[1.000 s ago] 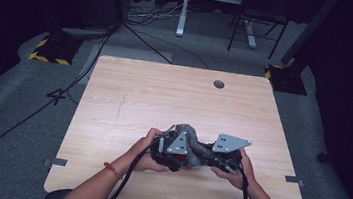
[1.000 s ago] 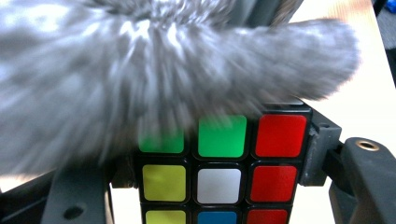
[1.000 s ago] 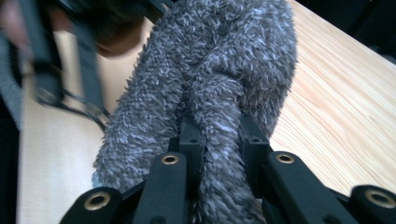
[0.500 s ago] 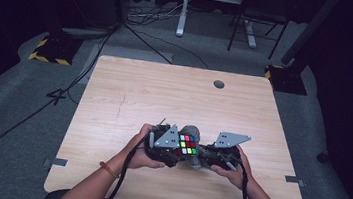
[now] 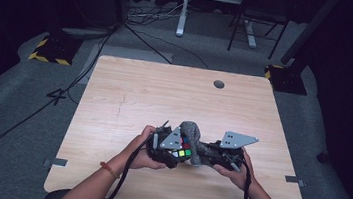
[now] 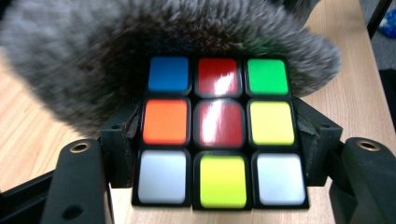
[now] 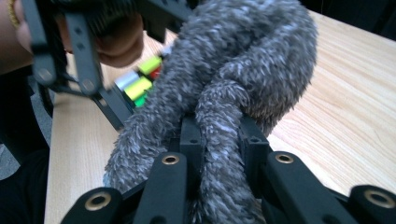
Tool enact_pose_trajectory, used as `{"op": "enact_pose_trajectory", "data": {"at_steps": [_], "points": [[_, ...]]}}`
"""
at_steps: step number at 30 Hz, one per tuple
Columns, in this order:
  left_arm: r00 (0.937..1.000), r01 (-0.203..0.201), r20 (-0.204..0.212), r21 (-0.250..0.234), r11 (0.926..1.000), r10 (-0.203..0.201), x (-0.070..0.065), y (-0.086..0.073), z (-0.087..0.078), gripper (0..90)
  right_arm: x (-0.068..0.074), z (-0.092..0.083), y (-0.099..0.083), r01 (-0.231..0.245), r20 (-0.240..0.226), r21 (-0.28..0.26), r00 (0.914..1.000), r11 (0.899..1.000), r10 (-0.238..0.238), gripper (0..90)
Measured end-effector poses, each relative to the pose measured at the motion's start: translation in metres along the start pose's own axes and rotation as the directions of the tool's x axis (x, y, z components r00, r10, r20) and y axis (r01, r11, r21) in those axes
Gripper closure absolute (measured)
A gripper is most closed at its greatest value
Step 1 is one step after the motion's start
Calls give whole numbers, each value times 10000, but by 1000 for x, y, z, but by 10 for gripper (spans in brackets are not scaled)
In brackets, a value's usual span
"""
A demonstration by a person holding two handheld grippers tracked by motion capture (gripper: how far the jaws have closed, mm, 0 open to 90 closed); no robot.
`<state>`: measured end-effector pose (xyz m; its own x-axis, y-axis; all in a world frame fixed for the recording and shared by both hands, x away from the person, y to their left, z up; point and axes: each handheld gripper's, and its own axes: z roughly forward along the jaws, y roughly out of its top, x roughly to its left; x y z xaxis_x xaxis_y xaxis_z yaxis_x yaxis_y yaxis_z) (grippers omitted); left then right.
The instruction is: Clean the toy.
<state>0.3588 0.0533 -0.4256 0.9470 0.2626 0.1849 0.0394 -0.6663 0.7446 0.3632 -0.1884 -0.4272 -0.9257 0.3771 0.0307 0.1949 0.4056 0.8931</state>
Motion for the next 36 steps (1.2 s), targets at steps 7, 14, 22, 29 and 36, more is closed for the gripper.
{"op": "enact_pose_trajectory", "data": {"at_steps": [7, 14, 22, 29, 36], "points": [[9999, -34, -113, -313, 9995, 31, 1, 3, -5, 331, 1, 0, 2, 280, 441, 306, 9986, 9991, -293, 766], [9998, 97, -146, -877, 9961, -110, 5, 2, -16, 331, -6, 16, -11, 63, 470, 1789, 9988, 9839, -150, 765], [9995, -276, -146, 85, 9996, 278, -1, 1, -2, 332, 3, 4, 1, 353, 286, 738, 9989, 9966, -375, 763], [9992, -399, -94, -159, 9991, 398, -4, 5, -3, 332, 2, 1, 4, 351, 645, 679, 9971, 9971, -395, 764], [9997, -48, -244, -640, 9979, 32, 4, 3, -16, 332, -4, 13, -5, 232, 625, 1664, 9975, 9858, -340, 765]]}}
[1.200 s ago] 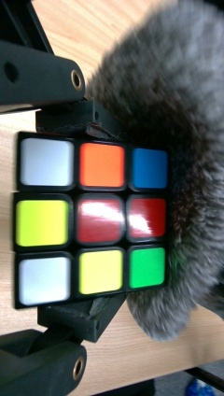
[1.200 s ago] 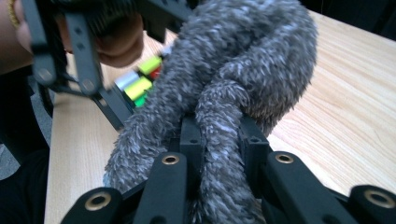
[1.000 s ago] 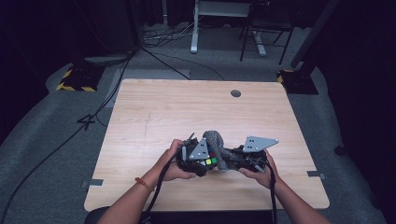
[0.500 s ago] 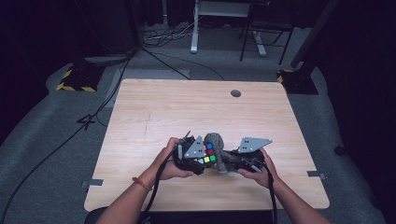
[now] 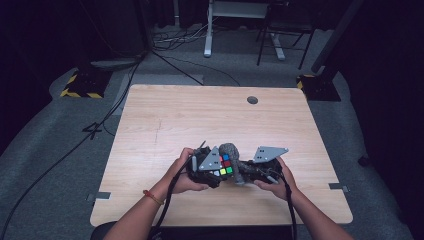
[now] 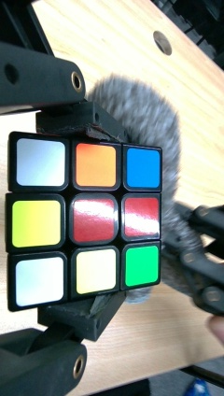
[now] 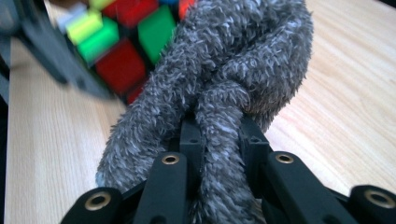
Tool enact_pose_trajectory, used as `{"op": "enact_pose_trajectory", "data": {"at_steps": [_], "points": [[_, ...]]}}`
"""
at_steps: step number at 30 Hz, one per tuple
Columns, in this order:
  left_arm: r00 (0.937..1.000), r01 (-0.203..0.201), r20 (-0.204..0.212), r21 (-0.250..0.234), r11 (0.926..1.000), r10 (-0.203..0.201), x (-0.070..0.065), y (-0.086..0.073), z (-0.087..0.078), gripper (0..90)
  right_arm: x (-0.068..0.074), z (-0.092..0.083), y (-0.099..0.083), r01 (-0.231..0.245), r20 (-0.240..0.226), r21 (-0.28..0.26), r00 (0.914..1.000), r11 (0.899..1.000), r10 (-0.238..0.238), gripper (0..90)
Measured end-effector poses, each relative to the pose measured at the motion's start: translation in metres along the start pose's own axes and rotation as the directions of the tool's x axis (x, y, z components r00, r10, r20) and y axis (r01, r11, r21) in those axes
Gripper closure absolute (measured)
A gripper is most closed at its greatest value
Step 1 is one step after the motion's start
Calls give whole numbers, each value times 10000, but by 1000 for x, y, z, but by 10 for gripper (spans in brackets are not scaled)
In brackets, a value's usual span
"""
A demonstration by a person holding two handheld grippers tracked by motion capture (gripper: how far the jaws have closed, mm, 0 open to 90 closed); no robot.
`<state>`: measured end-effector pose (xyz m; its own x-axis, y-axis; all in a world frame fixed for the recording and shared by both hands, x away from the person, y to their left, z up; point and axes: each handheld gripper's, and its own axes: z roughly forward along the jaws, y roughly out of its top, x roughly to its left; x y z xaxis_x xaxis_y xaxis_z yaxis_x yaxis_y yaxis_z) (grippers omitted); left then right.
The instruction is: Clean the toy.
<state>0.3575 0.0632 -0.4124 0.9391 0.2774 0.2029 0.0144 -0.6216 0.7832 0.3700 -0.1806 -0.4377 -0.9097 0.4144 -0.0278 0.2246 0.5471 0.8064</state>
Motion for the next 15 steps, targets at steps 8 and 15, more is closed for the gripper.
{"op": "enact_pose_trajectory", "data": {"at_steps": [8, 15], "points": [[9994, 324, -124, 372, 9988, -320, 9, -9, 1, 332, 8, -3, 4, 273, -442, -400, 9986, 9988, -291, 763], [9987, -54, 518, 855, 9963, 10, -5, -7, 21, 332, 13, -17, 12, 465, -175, -1274, 9986, 9908, -491, 761]]}}
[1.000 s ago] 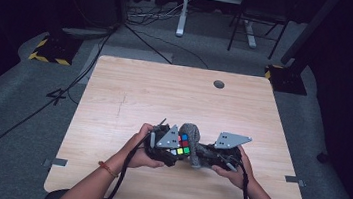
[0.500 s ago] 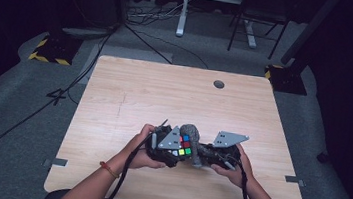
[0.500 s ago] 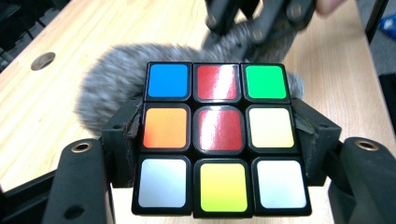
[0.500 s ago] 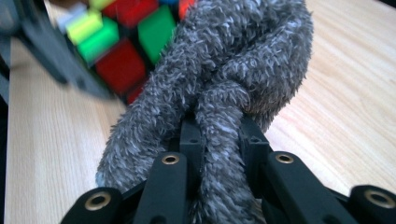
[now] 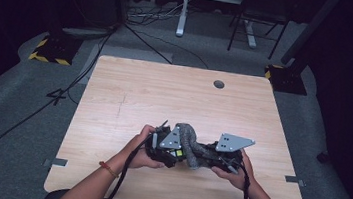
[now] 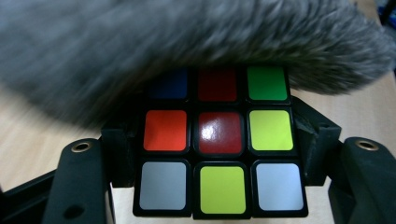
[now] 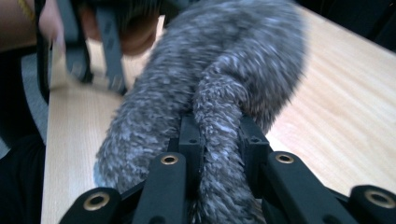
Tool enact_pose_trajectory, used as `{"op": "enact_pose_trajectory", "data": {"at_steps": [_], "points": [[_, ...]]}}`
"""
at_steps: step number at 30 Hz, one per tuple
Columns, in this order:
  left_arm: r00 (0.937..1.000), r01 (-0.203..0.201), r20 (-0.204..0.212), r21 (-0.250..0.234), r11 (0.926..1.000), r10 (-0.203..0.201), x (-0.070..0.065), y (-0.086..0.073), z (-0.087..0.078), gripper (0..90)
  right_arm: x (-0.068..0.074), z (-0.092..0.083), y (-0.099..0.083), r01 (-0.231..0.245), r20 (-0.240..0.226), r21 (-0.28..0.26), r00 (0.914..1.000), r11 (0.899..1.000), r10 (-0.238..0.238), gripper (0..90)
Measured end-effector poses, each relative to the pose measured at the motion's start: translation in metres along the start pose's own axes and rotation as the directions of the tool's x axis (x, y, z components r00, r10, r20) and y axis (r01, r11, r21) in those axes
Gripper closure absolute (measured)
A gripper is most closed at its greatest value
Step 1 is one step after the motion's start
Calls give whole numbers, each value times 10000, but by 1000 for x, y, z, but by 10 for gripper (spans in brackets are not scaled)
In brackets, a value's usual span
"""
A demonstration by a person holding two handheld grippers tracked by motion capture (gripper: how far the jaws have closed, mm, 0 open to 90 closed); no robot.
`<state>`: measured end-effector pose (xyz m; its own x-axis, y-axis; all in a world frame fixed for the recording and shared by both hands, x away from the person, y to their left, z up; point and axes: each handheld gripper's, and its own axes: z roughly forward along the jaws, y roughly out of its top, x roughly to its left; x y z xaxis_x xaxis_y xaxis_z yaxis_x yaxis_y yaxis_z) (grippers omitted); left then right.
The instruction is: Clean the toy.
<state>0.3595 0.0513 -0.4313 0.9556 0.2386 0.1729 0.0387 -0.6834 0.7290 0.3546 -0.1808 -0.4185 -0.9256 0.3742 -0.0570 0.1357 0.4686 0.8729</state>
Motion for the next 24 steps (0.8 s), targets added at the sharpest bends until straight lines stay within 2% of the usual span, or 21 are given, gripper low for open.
{"op": "enact_pose_trajectory", "data": {"at_steps": [2, 4, 6, 9, 11, 15, 17, 20, 24], "points": [[9999, -156, 27, 169, 9997, 156, -6, 3, 5, 332, -3, 1, -1, 82, 312, 271, 9995, 9996, -90, 761], [9998, -159, 71, 39, 9999, 159, -6, 5, 6, 332, -9, 2, -5, -220, 407, 477, 9990, 9986, 200, 761], [9998, -15, 211, -352, 9994, 22, -4, 5, 3, 332, -15, 2, -9, -533, 375, 584, 9980, 9969, 512, 761], [9998, 40, 201, -804, 9968, -24, -2, 7, -8, 332, -18, 5, -13, -604, 472, 945, 9973, 9937, 562, 762], [10000, 11, 36, -889, 9960, -7, 0, 7, -13, 333, -17, 7, -14, -595, 347, 1008, 9978, 9931, 563, 762], [9989, 352, -279, -1026, 9941, -382, 8, 2, -21, 332, -14, 12, -13, -645, -189, 1313, 9975, 9892, 676, 760], [9980, 538, -276, -1138, 9920, -573, 13, -1, -24, 332, -12, 12, -13, -616, -356, 1323, 9971, 9893, 669, 758], [9967, 650, -419, -979, 9931, -694, 15, -4, -22, 332, -8, 10, -10, -490, -481, 1071, 9974, 9930, 544, 755], [9983, 510, -255, -673, 9964, -528, 10, -4, -14, 332, -6, 6, -6, -622, -791, 563, 9946, 9965, 665, 753]]}}
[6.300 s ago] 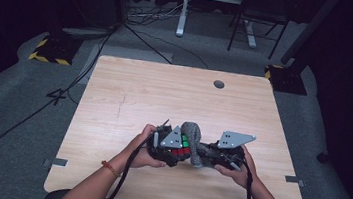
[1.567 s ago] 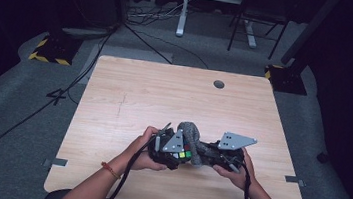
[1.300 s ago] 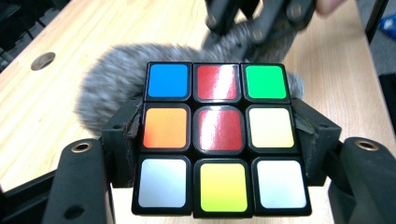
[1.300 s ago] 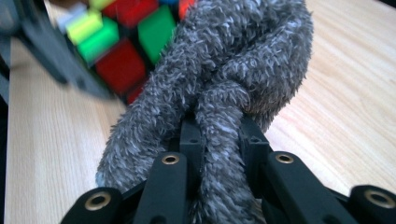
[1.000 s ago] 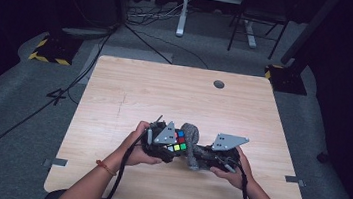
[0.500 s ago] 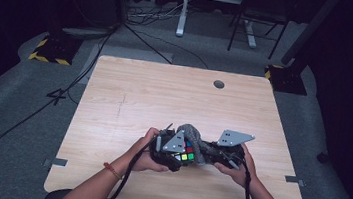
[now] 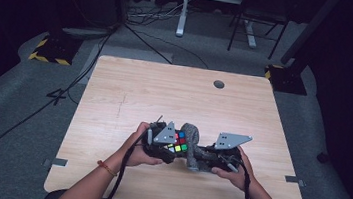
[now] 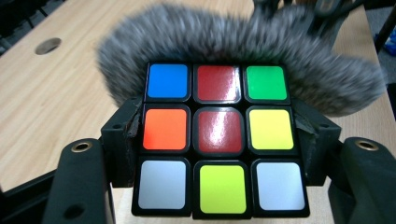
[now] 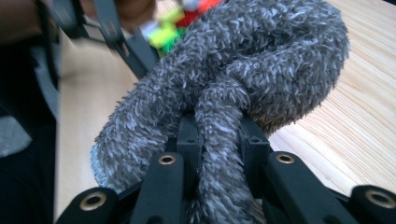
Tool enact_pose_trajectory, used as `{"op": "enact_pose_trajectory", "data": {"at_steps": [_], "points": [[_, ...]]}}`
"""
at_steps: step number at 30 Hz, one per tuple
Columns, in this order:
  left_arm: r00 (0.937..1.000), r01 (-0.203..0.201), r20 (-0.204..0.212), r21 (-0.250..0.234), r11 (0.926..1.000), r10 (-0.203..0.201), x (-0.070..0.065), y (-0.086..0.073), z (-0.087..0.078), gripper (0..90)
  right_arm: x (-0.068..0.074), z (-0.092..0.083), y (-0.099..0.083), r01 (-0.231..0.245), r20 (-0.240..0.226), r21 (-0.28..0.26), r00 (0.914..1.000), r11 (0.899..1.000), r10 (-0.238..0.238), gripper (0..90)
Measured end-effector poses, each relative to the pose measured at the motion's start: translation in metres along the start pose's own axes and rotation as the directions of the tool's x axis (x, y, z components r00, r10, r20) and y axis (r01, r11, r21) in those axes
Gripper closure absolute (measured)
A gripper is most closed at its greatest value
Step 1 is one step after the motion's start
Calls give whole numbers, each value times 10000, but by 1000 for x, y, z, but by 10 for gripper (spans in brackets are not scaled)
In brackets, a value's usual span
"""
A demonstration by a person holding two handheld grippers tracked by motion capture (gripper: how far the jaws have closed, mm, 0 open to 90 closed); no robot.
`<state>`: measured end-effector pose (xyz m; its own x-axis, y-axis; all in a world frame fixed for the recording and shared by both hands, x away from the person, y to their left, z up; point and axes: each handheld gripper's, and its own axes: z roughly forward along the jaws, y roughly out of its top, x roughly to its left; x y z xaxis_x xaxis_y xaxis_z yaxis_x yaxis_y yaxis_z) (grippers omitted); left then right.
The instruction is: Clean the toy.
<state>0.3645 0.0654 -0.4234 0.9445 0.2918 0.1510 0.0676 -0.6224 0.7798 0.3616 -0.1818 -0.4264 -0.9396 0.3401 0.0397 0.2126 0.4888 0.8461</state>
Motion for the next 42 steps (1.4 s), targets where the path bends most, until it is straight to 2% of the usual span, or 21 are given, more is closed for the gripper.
{"op": "enact_pose_trajectory", "data": {"at_steps": [2, 5, 7, 9, 12, 15, 21, 23, 24, 26, 29, 32, 35, 39, 42], "points": [[9999, -40, 127, 48, 10000, 39, -4, 1, 4, 332, -1, -5, 1, -178, -194, -351, 9997, 9992, 172, 753], [9995, -306, 108, 132, 9994, 305, -13, 6, 8, 332, -1, -10, 3, -36, 102, -608, 9999, 9981, 43, 753], [9989, -462, 132, 113, 9989, 460, -16, 9, 8, 332, -2, -11, 3, 118, 482, -485, 9988, 9988, -95, 751], [9988, -454, 191, -47, 9990, 455, -17, 10, 6, 332, -5, -9, 1, 155, 641, -332, 9979, 9993, -134, 751], [9988, -453, 191, -348, 9984, 460, -16, 13, 0, 332, -10, -3, -5, 142, 937, 186, 9955, 9997, -158, 752], [9991, -427, 31, -543, 9976, 430, -13, 14, -6, 332, -12, 0, -6, 121, 920, 398, 9956, 9991, -157, 754], [9999, 3, -144, -953, 9954, -17, -3, 11, -17, 332, -10, 6, -8, 110, 542, 667, 9984, 9977, -146, 753], [9999, 90, -43, -966, 9953, -95, -2, 9, -15, 331, -9, 5, -8, 119, 493, 505, 9987, 9987, -144, 753], [10000, 82, -27, -867, 9962, -85, -2, 8, -13, 330, -8, 4, -7, 111, 445, 306, 9989, 9995, -125, 754], [9997, -106, -208, -461, 9989, 97, -4, 8, -8, 329, -5, 2, -5, 346, 635, 216, 9973, 9992, -359, 754], [9991, -348, -230, 28, 9994, 349, -8, 8, 0, 328, 2, -3, 0, 678, 765, -92, 9948, 9977, -669, 756], [9993, -315, -224, 30, 9995, 315, -8, 10, 1, 326, 7, -5, 3, 870, 938, -212, 9920, 9960, -847, 757], [9994, -245, -233, 214, 9995, 250, -9, 11, 4, 326, 7, -8, 4, 849, 885, -514, 9928, 9951, -801, 758], [9991, -371, -182, 561, 9977, 381, -12, 11, 12, 326, 10, -8, 6, 861, 719, -721, 9941, 9937, -809, 757], [9987, -476, -146, 691, 9965, 487, -13, 11, 16, 327, 12, -8, 8, 995, 698, -634, 9930, 9930, -951, 757]]}}
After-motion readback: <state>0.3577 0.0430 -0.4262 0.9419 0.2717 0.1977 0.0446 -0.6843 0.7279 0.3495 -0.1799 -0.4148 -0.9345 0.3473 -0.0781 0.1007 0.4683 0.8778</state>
